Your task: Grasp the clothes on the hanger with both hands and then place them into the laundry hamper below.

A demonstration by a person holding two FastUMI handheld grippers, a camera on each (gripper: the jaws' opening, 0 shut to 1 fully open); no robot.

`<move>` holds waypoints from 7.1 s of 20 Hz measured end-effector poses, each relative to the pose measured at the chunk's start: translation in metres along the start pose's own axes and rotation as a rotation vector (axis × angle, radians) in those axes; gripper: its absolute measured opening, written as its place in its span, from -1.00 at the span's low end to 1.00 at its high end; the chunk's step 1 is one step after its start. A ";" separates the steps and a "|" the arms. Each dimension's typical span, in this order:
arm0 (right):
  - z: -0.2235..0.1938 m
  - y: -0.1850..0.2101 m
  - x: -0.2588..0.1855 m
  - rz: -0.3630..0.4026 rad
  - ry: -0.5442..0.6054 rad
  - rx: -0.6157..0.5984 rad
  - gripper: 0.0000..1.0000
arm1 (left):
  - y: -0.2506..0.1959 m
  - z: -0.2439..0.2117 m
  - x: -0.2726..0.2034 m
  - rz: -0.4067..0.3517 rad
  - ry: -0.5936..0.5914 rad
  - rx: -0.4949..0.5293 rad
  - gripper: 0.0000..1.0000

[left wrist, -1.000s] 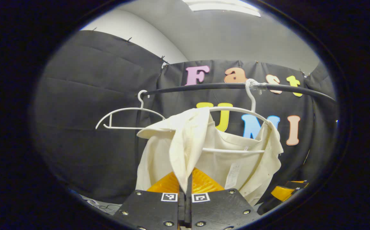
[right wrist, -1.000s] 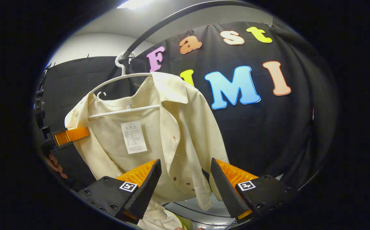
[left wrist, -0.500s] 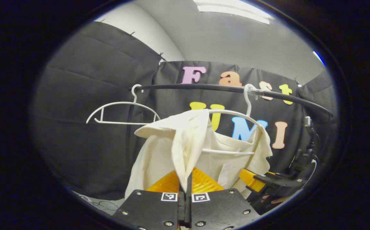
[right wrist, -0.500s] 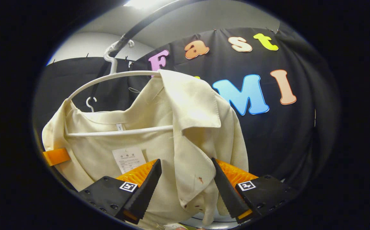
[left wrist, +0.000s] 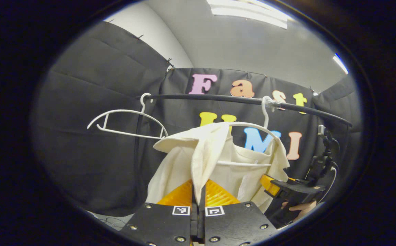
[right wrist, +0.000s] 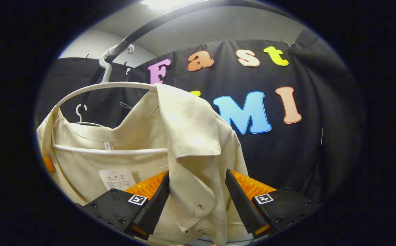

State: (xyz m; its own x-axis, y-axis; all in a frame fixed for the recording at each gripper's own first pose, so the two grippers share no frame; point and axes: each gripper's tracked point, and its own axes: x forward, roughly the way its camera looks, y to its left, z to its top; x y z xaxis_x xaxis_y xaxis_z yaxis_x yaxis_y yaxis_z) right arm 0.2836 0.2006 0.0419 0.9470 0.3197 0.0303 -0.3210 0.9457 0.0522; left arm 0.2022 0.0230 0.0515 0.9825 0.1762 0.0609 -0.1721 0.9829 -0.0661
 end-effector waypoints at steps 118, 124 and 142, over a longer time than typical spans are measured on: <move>-0.184 0.092 -0.202 -0.058 0.471 -0.006 -0.92 | 0.181 -0.176 -0.088 -0.260 0.464 0.123 -0.99; -0.249 0.098 -0.195 -0.061 0.635 0.018 -0.92 | 0.187 -0.240 -0.066 -0.238 0.555 0.119 -0.97; -0.326 0.114 -0.196 -0.095 0.845 0.025 -0.80 | 0.237 -0.352 -0.057 -0.173 0.753 0.167 -0.94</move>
State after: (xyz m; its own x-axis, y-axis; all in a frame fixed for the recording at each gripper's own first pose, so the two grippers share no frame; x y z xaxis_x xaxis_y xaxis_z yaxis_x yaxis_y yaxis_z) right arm 0.0658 0.2647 -0.2831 0.6578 0.1852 -0.7301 -0.2305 0.9723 0.0390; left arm 0.1306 0.2268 -0.3183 0.7700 -0.0055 -0.6380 0.0380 0.9986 0.0372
